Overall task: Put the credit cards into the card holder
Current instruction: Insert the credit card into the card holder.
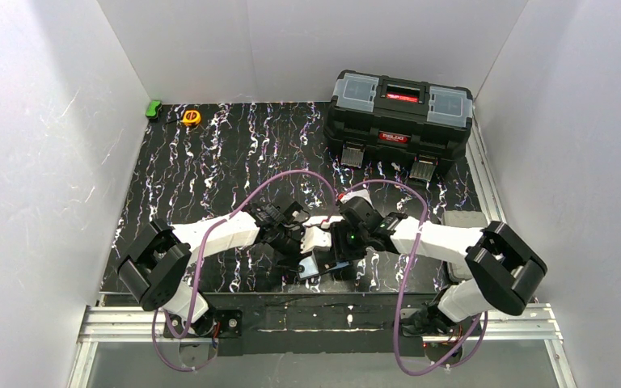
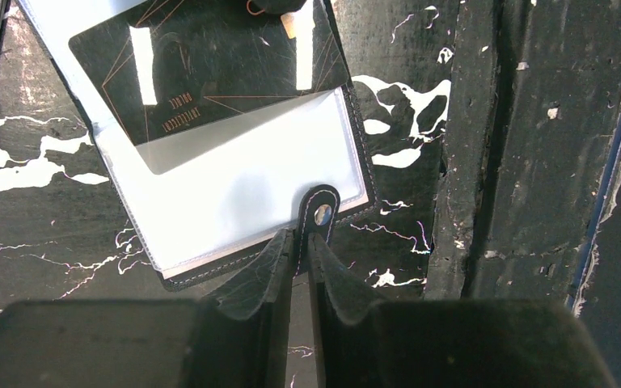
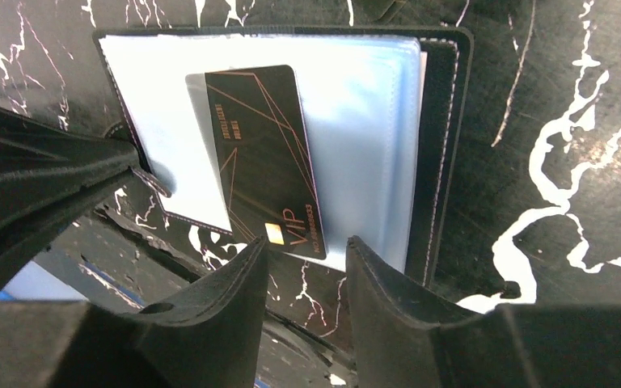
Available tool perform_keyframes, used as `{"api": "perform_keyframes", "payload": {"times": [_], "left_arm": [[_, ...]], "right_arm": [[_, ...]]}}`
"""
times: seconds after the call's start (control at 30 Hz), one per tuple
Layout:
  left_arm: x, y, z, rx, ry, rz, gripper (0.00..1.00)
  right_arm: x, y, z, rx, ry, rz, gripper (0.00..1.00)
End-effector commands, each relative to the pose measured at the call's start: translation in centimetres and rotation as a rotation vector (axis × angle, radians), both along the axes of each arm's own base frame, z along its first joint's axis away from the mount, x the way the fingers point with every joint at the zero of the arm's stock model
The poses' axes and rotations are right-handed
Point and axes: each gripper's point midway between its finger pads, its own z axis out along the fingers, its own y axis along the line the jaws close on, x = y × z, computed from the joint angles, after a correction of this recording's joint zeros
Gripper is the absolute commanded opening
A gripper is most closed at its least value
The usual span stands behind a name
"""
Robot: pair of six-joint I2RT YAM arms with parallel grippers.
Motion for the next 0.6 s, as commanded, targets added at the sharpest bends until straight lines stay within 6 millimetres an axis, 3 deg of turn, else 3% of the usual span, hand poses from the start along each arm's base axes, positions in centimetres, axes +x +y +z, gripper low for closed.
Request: {"api": "perform_keyframes", "payload": {"times": [0.0,0.33,0.57], "left_arm": [[-0.8,0.4,-0.3,0.021,0.024,-0.008,0.11],[-0.6,0.4,-0.3,0.020,0.014,-0.007,0.11],[-0.4,0.3,0.0,0.018,0.006,0.002,0.10]], "right_arm": [[-0.2,-1.4,0.0,-0.056,-0.055,0.056,0.49],[-0.8,-0.7,0.9,-0.043,-0.126,0.193,0.50],[-2.6,0.6,1.2,-0.001,-0.145,0.223,0.35]]}}
